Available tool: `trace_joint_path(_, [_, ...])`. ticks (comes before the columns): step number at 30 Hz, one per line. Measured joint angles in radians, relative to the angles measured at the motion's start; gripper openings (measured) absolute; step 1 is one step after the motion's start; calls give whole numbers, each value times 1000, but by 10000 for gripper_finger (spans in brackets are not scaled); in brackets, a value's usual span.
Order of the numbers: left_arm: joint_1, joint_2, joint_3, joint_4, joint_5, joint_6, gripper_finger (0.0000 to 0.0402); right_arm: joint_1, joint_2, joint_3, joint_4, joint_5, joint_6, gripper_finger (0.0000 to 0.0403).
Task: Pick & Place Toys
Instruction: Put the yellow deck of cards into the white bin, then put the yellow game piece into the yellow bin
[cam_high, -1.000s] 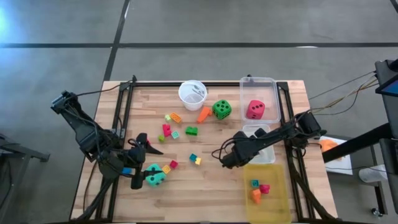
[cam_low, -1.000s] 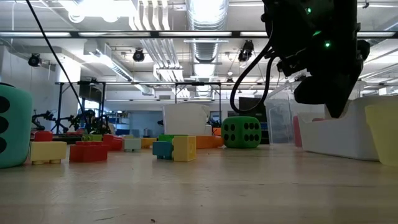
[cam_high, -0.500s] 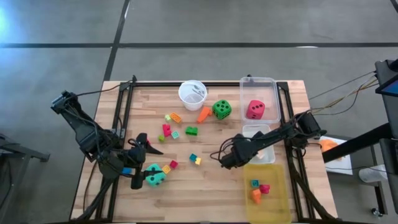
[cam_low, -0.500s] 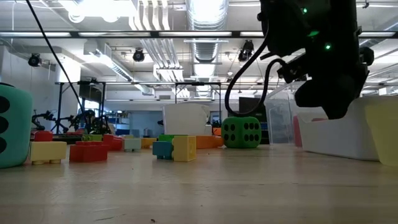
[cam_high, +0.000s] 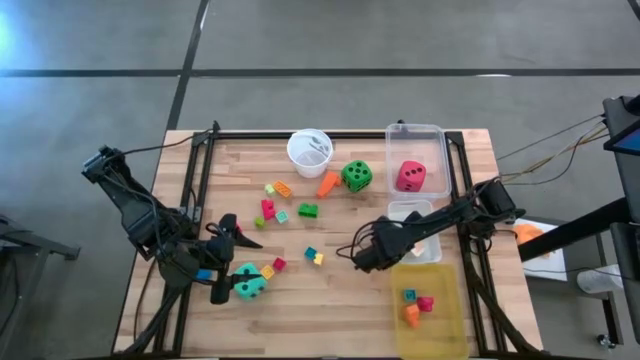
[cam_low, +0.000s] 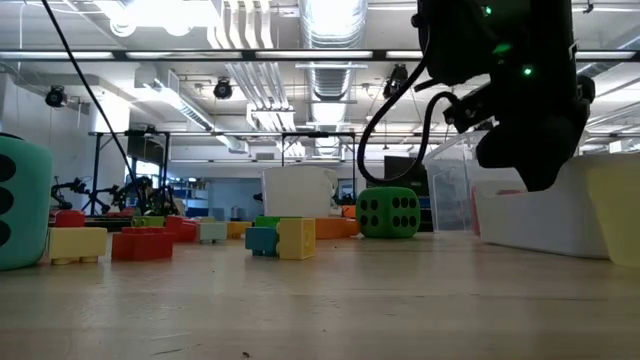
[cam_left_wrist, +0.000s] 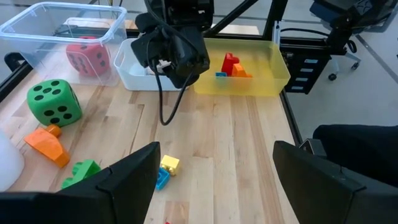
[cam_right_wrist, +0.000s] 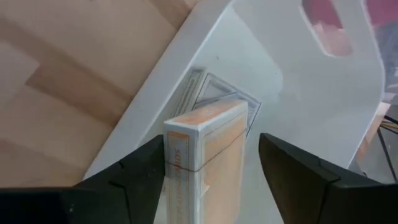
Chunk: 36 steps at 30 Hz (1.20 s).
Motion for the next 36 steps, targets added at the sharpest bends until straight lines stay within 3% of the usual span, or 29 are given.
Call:
trace_joint_path(16, [0,0,0,0,0,-3,314,4,-3,68,-77,-24,-19,250])
trace_joint_path(26, [0,0,0,0,7,-54,314,63,-3,219,-160,-24,-27,250])
trace_joint_path(31, [0,-1,-12,18,64,-53,314,132,-3,330,-158,-8,-66,250])
trace_joint_path(36, [51,-4,-85,180,219,-29,314,228,-5,397,-152,122,-23,250])
